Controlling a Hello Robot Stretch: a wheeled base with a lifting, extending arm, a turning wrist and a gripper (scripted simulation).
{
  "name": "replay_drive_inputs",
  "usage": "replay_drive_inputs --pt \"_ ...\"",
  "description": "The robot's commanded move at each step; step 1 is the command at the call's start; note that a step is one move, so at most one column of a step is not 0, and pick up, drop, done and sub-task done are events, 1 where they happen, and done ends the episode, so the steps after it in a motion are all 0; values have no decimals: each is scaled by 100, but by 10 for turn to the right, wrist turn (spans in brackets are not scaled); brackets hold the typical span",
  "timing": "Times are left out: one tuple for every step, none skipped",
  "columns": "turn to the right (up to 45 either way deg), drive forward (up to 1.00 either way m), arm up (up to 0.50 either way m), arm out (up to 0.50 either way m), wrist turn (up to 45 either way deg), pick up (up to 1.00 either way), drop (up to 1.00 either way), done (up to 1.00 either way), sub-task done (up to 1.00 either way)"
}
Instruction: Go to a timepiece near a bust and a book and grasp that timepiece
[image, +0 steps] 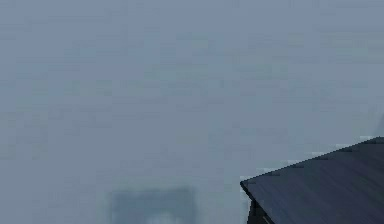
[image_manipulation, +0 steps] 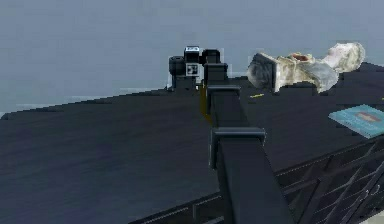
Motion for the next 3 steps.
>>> replay_drive_inputs --pt "0 0 0 0 330 0 0 0 0" --pt "0 0 0 0 0 100 0 0 0" --pt "0 0 0 0 0 0 0 100 0"
